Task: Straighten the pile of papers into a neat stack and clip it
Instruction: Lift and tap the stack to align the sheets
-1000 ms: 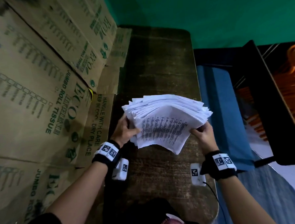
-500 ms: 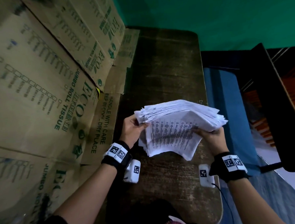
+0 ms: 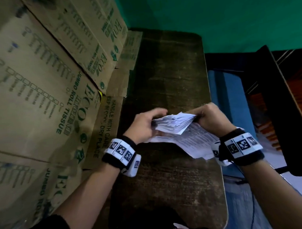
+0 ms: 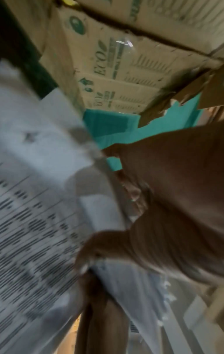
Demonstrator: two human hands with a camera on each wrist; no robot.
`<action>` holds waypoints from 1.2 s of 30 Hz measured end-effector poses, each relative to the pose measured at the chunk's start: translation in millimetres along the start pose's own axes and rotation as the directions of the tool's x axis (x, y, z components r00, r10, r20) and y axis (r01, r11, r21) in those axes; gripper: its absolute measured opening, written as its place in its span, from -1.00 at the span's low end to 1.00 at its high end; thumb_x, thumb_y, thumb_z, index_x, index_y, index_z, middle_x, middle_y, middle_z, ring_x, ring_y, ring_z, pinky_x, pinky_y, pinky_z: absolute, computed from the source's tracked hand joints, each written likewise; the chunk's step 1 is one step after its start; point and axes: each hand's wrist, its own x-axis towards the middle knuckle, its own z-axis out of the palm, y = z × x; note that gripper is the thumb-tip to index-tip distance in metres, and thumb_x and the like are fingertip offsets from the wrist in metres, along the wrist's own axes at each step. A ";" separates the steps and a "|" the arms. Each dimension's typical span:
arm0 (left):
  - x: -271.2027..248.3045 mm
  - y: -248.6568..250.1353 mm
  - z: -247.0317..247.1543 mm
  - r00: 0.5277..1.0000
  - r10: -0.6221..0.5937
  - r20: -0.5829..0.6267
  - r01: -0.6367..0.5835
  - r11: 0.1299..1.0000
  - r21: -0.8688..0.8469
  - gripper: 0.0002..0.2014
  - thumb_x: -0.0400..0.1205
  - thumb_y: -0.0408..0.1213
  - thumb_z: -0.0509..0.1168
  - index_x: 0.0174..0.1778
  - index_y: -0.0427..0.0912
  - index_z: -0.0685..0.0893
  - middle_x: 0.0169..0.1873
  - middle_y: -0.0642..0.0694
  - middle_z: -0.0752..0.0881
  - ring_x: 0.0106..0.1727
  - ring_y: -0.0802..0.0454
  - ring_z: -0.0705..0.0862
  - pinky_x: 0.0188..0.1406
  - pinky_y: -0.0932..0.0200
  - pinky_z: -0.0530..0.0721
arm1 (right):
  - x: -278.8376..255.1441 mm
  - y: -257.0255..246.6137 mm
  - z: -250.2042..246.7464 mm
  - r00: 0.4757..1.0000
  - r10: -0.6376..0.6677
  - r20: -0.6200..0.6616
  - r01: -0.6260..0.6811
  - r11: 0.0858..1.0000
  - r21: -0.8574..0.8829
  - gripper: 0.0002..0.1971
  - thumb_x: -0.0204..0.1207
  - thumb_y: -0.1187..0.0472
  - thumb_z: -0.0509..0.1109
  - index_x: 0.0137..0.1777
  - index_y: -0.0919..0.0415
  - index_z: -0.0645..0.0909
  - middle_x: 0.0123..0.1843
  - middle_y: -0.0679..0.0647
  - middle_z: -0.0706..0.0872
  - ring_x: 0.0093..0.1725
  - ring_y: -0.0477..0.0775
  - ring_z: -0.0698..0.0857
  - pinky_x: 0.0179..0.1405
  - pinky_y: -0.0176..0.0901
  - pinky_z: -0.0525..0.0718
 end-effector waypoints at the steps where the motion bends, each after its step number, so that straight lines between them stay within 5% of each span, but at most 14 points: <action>1: 1.5 -4.6 6.4 1.000 0.001 -0.020 -0.002 0.999 -0.035 -0.68 0.41 -0.35 0.50 -0.01 0.09 0.66 -0.09 0.07 0.78 0.03 0.12 0.74 0.12 0.05 0.69 | 2.7 -1.5 4.8 1.000 -0.011 0.011 0.012 1.000 -0.013 -0.75 0.33 0.32 0.58 -0.02 0.06 0.83 -0.06 0.03 0.83 -0.10 -0.39 0.64 -0.25 -0.22 0.70; 4: 2.8 -14.3 14.9 0.982 -0.005 -0.191 -0.008 0.998 -0.069 -0.57 0.46 -0.53 0.33 -0.61 -0.06 0.33 -0.64 0.18 0.32 -0.53 0.31 0.31 -0.44 0.34 0.30 | 1.4 3.9 16.9 0.997 0.070 0.022 -0.071 0.997 0.011 -0.86 0.30 0.29 0.59 -0.15 0.08 0.82 -0.27 -0.04 0.85 -0.24 -0.38 0.62 -0.31 -0.06 0.68; 7: 1.2 -30.3 11.9 0.970 -0.166 -0.180 0.112 0.954 -0.278 -0.57 0.45 -0.56 0.27 -0.59 0.04 0.42 -0.48 0.01 0.47 -0.33 0.17 0.46 -0.26 0.20 0.43 | -10.6 28.3 18.3 0.926 0.353 0.136 -0.306 0.910 -0.280 -0.81 0.27 0.03 0.59 -0.15 0.01 0.72 -0.21 0.00 0.80 -0.14 0.10 0.74 -0.16 0.02 0.69; 11: -10.4 -50.5 -9.6 0.954 -0.215 -0.209 0.147 0.942 -0.301 -0.88 0.37 -0.41 0.50 -0.45 -0.21 0.72 -0.54 0.31 0.62 -0.41 0.46 0.53 -0.39 0.43 0.50 | -43.2 70.1 8.6 0.774 0.608 0.176 -0.482 0.746 -0.459 -0.68 0.20 -0.03 0.65 -0.07 0.00 0.75 -0.15 0.06 0.77 -0.07 0.20 0.74 -0.14 -0.01 0.63; 14: -14.7 -65.5 -23.9 0.922 -0.332 -0.201 0.254 0.908 -0.334 -0.77 0.41 -0.44 0.53 -0.03 -0.33 0.78 -0.06 -0.25 0.81 -0.04 -0.04 0.75 -0.02 0.11 0.69 | -67.8 89.8 4.8 0.776 0.613 0.146 -0.620 0.784 0.000 -0.76 0.16 0.17 0.73 -0.20 0.11 0.78 -0.41 -0.10 0.72 -0.31 -0.14 0.69 -0.30 -0.20 0.62; 16: -18.4 -74.3 -26.3 0.873 -0.441 -0.209 0.329 0.848 -0.417 -0.81 0.42 -0.52 0.49 -0.08 -0.24 0.79 -0.01 -0.26 0.79 0.00 -0.14 0.74 0.13 -0.03 0.66 | -78.4 93.3 12.8 0.791 0.603 0.103 -0.597 0.727 0.340 -0.69 0.21 0.36 0.70 -0.05 0.20 0.75 -0.38 -0.18 0.78 -0.32 -0.31 0.67 -0.29 -0.43 0.64; 19: -26.2 -83.7 -23.0 0.795 -0.591 -0.138 0.432 0.710 -0.557 -0.77 0.44 -0.58 0.43 -0.32 -0.12 0.78 -0.20 -0.06 0.80 -0.04 -0.06 0.70 0.34 -0.09 0.55 | -91.1 98.9 44.4 0.740 0.635 0.223 -0.555 0.389 0.735 -0.39 0.15 0.17 0.75 0.20 0.29 0.66 0.03 0.10 0.84 0.06 0.07 0.77 0.12 -0.04 0.74; 21: -30.1 -92.4 -18.5 0.782 -0.619 -0.073 0.465 0.658 -0.592 -0.86 0.45 -0.48 0.46 -0.16 -0.16 0.77 -0.11 -0.05 0.80 0.09 -0.06 0.69 0.48 -0.14 0.44 | -94.7 91.8 68.0 0.688 0.613 0.388 -0.565 0.119 0.816 -0.32 0.25 0.17 0.68 0.36 0.35 0.57 0.22 0.30 0.75 0.19 0.31 0.72 0.24 0.25 0.66; 23: -35.5 -102.9 -13.7 0.800 -0.598 0.053 0.480 0.583 -0.656 -0.54 0.32 -0.25 0.60 0.12 -0.26 0.72 0.12 -0.15 0.76 0.26 -0.07 0.65 0.54 -0.16 0.36 | -93.2 80.3 88.0 0.655 0.617 0.437 -0.560 0.008 0.828 -0.51 0.45 0.34 0.54 0.39 0.31 0.57 0.25 0.32 0.73 0.21 0.38 0.73 0.19 0.32 0.68; 25: -40.5 -109.5 -10.9 0.788 -0.581 0.202 0.538 0.493 -0.684 -0.19 0.09 -0.09 0.70 0.27 -0.28 0.67 0.26 -0.18 0.70 0.37 -0.10 0.61 0.53 -0.14 0.37 | -89.6 76.8 101.9 0.639 0.657 0.401 -0.557 0.034 0.830 -0.56 0.39 0.39 0.57 0.29 0.37 0.64 0.22 0.36 0.75 0.19 0.43 0.73 0.22 0.43 0.63; 28: -38.2 -102.0 -8.8 0.783 -0.565 0.262 0.570 0.481 -0.666 -0.21 0.17 -0.35 0.65 0.36 -0.33 0.58 0.30 -0.26 0.67 0.31 -0.16 0.65 0.31 -0.09 0.61 | -78.4 72.6 103.5 0.663 0.673 0.327 -0.629 0.265 0.731 -0.52 0.23 0.28 0.70 0.15 0.40 0.71 0.10 0.33 0.80 0.11 0.39 0.77 0.19 0.48 0.65; 32: -26.4 -89.6 -0.3 0.740 -0.647 -0.183 0.347 0.600 -0.721 -0.54 0.29 -0.49 0.55 0.12 -0.19 0.71 0.09 -0.18 0.76 0.16 -0.17 0.72 0.21 -0.18 0.66 | -62.9 64.2 91.0 0.704 0.704 0.091 -0.563 0.476 0.676 -0.83 0.38 0.31 0.61 -0.05 0.27 0.77 -0.10 0.15 0.86 -0.07 0.17 0.83 0.00 0.22 0.77; 34: -23.7 -78.4 -0.8 0.718 -0.582 -0.382 0.179 0.684 -0.707 -0.59 0.31 -0.50 0.55 0.08 -0.22 0.72 -0.03 -0.05 0.80 0.01 -0.01 0.76 -0.01 0.02 0.76 | -62.3 54.2 78.7 0.753 0.651 -0.092 -0.433 0.597 0.676 -0.93 0.36 0.30 0.60 -0.18 0.18 0.78 -0.19 -0.01 0.86 -0.16 -0.05 0.79 -0.05 0.12 0.78; 36: -25.1 -67.0 -1.8 0.698 -0.500 -0.512 0.051 0.748 -0.661 -0.63 0.36 -0.59 0.52 0.06 -0.28 0.69 -0.14 0.10 0.80 -0.10 0.25 0.77 -0.15 0.31 0.72 | -68.5 40.1 63.7 0.849 0.513 -0.126 -0.317 0.686 0.655 -0.84 0.39 0.44 0.49 -0.11 0.21 0.74 -0.16 -0.19 0.84 -0.17 -0.42 0.70 -0.02 -0.35 0.69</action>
